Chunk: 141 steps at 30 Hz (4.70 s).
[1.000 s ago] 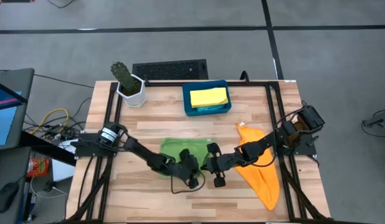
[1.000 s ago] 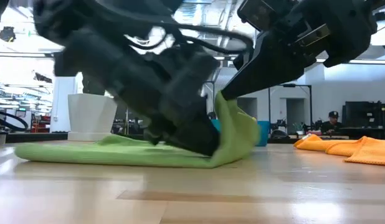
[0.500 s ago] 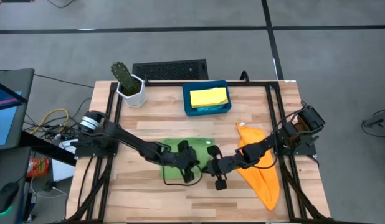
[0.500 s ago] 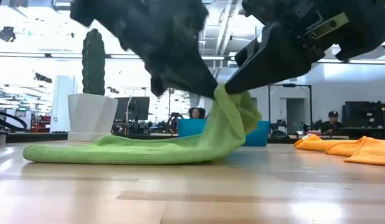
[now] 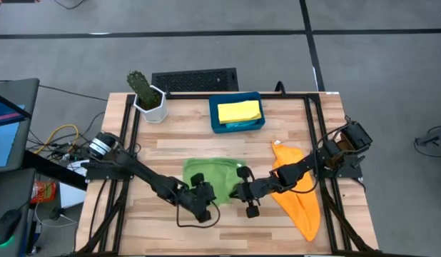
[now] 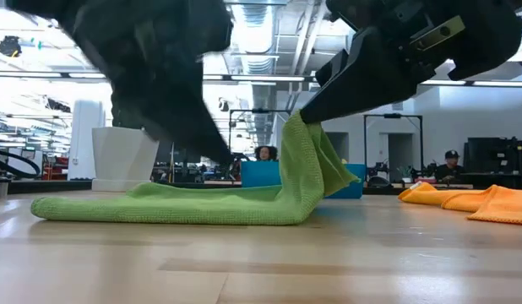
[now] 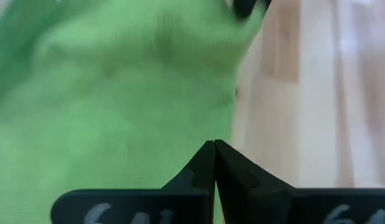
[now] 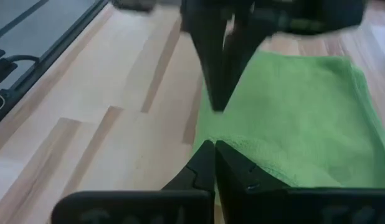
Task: Fold microfiber towels
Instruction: Fold the green microfiber cloth
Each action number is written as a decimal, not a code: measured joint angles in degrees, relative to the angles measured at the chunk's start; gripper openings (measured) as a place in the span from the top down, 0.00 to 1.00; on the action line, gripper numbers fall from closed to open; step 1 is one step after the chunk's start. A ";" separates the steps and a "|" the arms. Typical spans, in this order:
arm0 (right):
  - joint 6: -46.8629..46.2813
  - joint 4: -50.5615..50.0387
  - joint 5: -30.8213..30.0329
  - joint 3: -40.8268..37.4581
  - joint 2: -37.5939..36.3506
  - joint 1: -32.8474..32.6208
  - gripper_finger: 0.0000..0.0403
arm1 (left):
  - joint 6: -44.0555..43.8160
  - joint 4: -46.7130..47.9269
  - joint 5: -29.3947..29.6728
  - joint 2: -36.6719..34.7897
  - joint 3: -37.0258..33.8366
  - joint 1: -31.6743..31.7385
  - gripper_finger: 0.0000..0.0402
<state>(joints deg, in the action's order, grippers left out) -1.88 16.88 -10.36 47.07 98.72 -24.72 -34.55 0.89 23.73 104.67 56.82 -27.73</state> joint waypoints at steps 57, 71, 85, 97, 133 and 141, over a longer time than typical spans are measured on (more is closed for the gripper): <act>2.33 -0.51 10.22 10.67 15.93 4.78 0.90 | -3.67 -1.47 -2.51 5.11 -0.14 -0.39 1.00; 3.64 -2.01 8.75 13.03 15.96 5.03 0.64 | -4.16 -1.47 -2.54 5.11 -0.14 -0.39 1.00; 8.96 -11.04 10.03 18.39 15.26 5.70 0.55 | -6.02 -1.43 -5.74 5.06 -0.12 -0.37 1.00; 10.50 -15.65 12.52 19.08 9.90 6.67 0.59 | -5.17 6.64 -3.14 0.24 -0.07 -0.37 1.00; 12.68 -23.02 1.81 4.98 2.10 6.57 0.59 | -9.07 8.71 6.07 -3.96 1.15 -1.25 1.00; 12.91 -21.77 1.11 7.43 2.12 10.76 0.59 | -8.81 9.01 5.97 -3.96 1.15 -1.33 1.00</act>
<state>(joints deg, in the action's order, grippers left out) 11.03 -4.89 -9.24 54.50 100.84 -13.96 -43.35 9.90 29.70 100.71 57.98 -29.06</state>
